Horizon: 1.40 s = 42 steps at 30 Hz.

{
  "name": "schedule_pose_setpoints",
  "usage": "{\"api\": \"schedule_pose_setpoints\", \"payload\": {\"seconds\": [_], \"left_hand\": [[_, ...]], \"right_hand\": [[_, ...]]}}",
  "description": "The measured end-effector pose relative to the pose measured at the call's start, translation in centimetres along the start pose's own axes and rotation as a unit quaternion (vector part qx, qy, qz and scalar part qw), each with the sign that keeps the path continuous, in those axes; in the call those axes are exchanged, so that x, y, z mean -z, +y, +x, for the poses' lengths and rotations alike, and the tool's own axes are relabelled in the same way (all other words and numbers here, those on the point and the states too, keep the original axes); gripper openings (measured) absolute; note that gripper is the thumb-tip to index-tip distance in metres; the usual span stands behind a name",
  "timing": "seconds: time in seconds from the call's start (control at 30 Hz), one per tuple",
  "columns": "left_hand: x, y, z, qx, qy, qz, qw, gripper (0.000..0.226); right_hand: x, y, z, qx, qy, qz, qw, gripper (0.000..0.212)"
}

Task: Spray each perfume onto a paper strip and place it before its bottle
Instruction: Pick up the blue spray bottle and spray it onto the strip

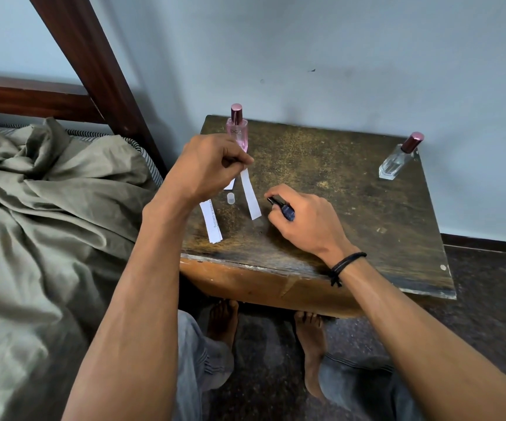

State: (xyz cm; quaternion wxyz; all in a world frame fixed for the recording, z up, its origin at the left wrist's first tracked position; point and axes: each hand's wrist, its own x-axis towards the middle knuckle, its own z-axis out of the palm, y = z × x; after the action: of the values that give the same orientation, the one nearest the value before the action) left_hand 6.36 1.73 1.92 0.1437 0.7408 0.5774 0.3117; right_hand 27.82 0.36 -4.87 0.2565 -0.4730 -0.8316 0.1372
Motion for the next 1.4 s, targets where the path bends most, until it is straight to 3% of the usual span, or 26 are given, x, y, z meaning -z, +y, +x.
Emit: {"api": "schedule_pose_setpoints", "payload": {"seconds": [0.47,0.87,1.17,1.4], "left_hand": [[-0.2,-0.2,0.0,-0.012,-0.007,0.027,1.000,0.010],[-1.6,1.0,0.1,-0.046,-0.008,0.062,0.997,0.013],[-2.5,1.2,0.1,-0.064,0.054,0.065,0.994,0.015],[-4.0,1.2,0.3,-0.058,0.060,0.053,0.995,0.013]], "right_hand": [[0.1,0.0,0.0,-0.012,0.005,0.020,1.000,0.025],[0.5,1.2,0.9,-0.134,0.055,0.175,0.974,0.021],[3.0,2.0,2.7,-0.174,0.088,0.216,0.957,0.021],[3.5,2.3,2.6,-0.177,0.085,0.202,0.960,0.024]]}}
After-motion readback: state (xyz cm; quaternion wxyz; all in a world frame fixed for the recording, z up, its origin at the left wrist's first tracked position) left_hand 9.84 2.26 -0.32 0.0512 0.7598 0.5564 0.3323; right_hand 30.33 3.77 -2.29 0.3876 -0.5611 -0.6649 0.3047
